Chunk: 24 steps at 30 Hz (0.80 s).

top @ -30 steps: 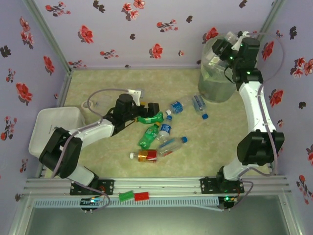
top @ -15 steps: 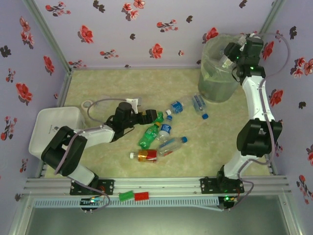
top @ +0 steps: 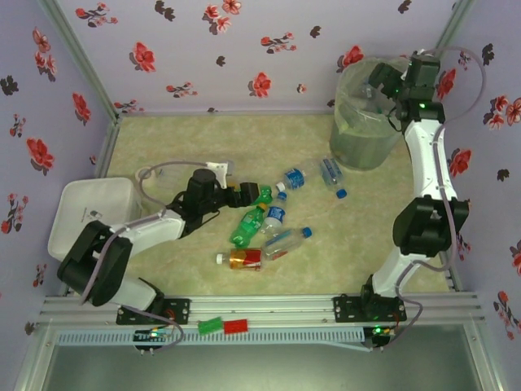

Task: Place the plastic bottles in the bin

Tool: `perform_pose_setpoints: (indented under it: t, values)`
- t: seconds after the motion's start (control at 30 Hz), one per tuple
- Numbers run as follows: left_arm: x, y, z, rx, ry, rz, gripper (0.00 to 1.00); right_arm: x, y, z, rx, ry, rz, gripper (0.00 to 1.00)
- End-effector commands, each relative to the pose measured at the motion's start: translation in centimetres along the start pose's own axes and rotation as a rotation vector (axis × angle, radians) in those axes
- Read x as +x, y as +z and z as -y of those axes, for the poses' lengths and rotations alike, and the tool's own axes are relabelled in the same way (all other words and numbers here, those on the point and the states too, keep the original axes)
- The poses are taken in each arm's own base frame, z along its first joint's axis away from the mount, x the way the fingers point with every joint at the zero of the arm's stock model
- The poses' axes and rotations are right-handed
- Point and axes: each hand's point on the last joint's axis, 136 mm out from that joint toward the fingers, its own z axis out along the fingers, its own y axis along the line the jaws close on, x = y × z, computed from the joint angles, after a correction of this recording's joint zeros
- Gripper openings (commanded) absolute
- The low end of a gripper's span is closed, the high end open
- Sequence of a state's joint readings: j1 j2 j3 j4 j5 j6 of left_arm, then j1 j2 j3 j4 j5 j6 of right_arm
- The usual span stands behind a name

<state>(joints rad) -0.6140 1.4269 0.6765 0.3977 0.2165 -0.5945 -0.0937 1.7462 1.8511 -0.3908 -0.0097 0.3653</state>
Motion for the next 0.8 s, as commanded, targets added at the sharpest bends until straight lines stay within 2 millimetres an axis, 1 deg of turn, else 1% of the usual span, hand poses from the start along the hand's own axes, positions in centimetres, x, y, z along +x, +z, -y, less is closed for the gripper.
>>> perform_pose_setpoints:
  t: [0.0,0.07,0.17,0.27,0.33,0.4,0.47,0.53,0.63,0.77]
  values:
    - [-2.1,-1.4,0.5,-0.041,0.103,0.026,1.0,-2.2,-4.3,-1.1,-0.003,-0.05,0.103,1.0]
    - [-2.5,-2.0,0.9,-0.047,0.119,0.019,1.0,-1.4,-5.5,-1.4,0.024,-0.109,0.129,1.0]
    - [-2.8,-3.1,1.6,-0.049,0.122,0.009,1.0,0.4,-7.5,-2.8,0.025,-0.193,0.134,1.0]
    - [-2.3,-4.2,2.1,-0.05,0.099,-0.008,1.0,3.3,-9.3,-4.3,-0.021,-0.224,0.111,1.0]
    - [-1.3,-4.9,2.4,-0.059,0.091,-0.04,1.0,6.0,-10.1,-5.8,-0.107,-0.229,0.066,1.0]
    - [-0.4,-5.4,1.9,-0.102,0.08,-0.061,1.0,9.0,-11.0,-7.4,-0.195,-0.231,0.01,1.0]
    - [0.1,-6.0,0.5,-0.177,0.032,-0.057,1.0,12.4,-11.9,-9.2,-0.279,-0.256,-0.061,1.0]
    - [-0.1,-6.8,-1.0,-0.25,-0.011,-0.016,1.0,16.1,-13.1,-11.0,-0.363,-0.296,-0.129,1.0]
    - [-1.2,-8.0,-2.3,-0.303,-0.041,0.057,1.0,20.5,-14.8,-13.2,-0.466,-0.371,-0.197,1.0]
    - [-3.6,-9.9,-4.6,-0.365,-0.105,0.154,1.0,26.6,-17.7,-16.0,-0.596,-0.496,-0.355,1.0]
